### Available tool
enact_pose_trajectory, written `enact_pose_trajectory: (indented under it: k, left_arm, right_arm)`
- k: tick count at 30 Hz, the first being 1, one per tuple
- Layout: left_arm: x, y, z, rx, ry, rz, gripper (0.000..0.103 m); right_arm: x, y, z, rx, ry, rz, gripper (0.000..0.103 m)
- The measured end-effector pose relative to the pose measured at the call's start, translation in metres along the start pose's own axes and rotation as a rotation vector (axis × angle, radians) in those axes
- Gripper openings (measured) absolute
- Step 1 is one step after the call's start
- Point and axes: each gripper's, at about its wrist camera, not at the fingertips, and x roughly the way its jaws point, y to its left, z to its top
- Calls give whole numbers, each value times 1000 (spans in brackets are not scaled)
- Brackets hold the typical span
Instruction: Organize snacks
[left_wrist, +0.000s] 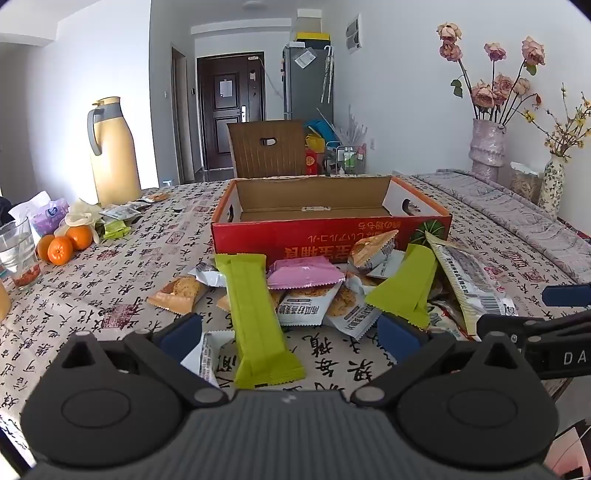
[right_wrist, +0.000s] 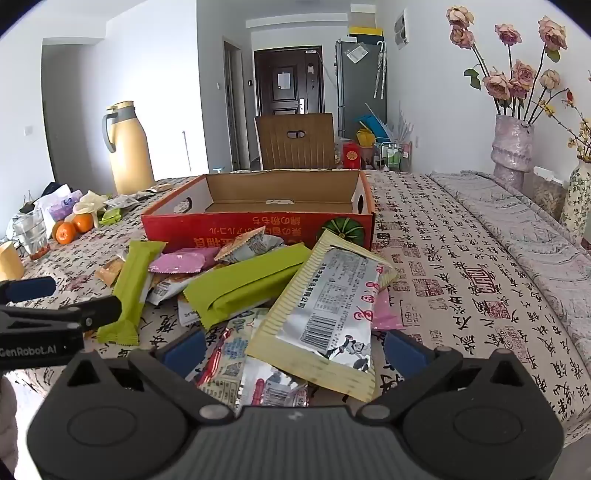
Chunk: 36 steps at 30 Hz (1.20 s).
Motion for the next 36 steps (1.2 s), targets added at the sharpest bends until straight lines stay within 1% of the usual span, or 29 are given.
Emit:
enact_pose_trajectory:
  k: [5,8,13,36]
  left_arm:
    - [-3,0,-1,6,-5,11,103]
    - [-5,-7,-1,2,-6,11,103]
    - [-1,-1,0,-2,6,-2,103]
    - [-4,1,0,-5,3,-7,103]
  right_arm:
    - [0,0,0,1,0,3,103]
    - [-1,-1,0,1,0,4,103]
    - [0,0,0,1,2,1,103]
    - [-2,-1,0,3,1,2,103]
